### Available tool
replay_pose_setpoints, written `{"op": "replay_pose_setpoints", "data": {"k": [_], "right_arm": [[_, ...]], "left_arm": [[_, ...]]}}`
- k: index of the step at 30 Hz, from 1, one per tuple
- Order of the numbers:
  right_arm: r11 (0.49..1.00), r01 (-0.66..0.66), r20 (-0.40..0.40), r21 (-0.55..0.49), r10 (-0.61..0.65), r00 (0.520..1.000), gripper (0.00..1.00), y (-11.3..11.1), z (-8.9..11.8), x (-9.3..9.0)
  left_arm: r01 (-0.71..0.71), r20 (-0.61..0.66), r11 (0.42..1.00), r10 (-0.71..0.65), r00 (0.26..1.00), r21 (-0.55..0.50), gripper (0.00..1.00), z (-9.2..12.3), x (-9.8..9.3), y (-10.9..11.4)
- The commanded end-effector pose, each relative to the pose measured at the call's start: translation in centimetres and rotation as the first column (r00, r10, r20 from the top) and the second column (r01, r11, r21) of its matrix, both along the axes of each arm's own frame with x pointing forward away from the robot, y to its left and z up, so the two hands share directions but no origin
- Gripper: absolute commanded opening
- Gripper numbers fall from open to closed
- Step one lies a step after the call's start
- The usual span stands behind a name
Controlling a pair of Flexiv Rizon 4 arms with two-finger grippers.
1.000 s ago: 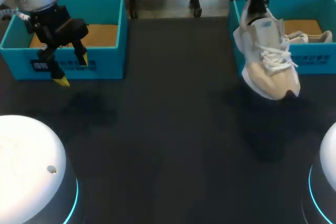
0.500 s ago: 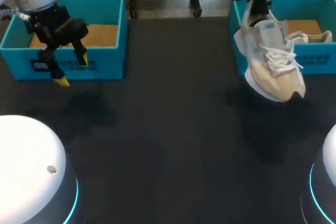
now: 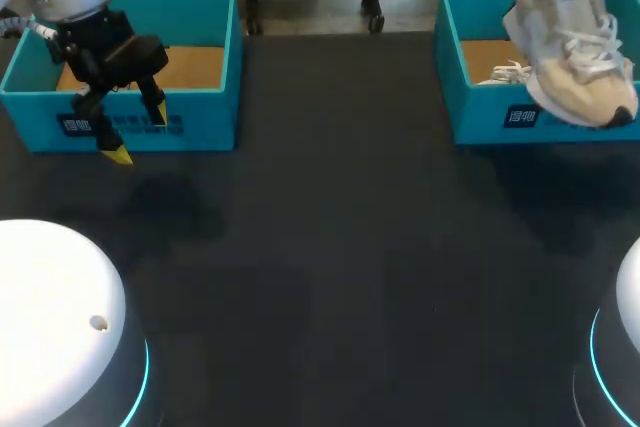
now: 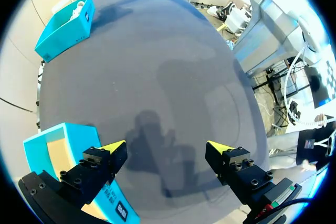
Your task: Take the shoe out of the shoebox, open the shoe tongue, remove and reinsert the insole, then place the shoe into the shoebox
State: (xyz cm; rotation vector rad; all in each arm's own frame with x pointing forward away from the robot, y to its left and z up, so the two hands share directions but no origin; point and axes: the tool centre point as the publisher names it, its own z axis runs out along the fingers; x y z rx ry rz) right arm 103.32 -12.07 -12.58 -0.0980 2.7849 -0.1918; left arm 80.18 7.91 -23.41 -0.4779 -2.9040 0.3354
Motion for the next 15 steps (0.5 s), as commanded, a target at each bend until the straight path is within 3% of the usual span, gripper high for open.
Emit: {"op": "replay_pose_setpoints", "data": {"k": [1, 12, 14, 15], "right_arm": [[1.0, -0.005, -0.048, 0.024, 0.007, 0.999, 0.0, -0.7, 0.1, 2.1], [1.0, -0.005, -0.048, 0.024, 0.007, 0.999, 0.0, -0.7, 0.1, 2.1], [1.0, -0.012, -0.05, 0.017, 0.013, 0.999, 0.0, -1.4, -0.6, 3.3], [0.998, -0.008, -0.043, 0.06, 0.01, 0.999, 0.0, -2.0, -0.6, 4.1]], "left_arm": [[0.001, 0.002, 1.0, -0.001, 1.0, 0.003, 1.0, 0.0, -0.1, 0.1], [0.001, 0.002, 1.0, -0.001, 1.0, 0.003, 1.0, 0.0, -0.1, 0.1], [0.001, 0.002, 1.0, -0.001, 1.0, 0.003, 1.0, 0.0, -0.1, 0.1], [0.001, 0.002, 1.0, -0.001, 1.0, 0.003, 1.0, 0.0, -0.1, 0.1]]}}
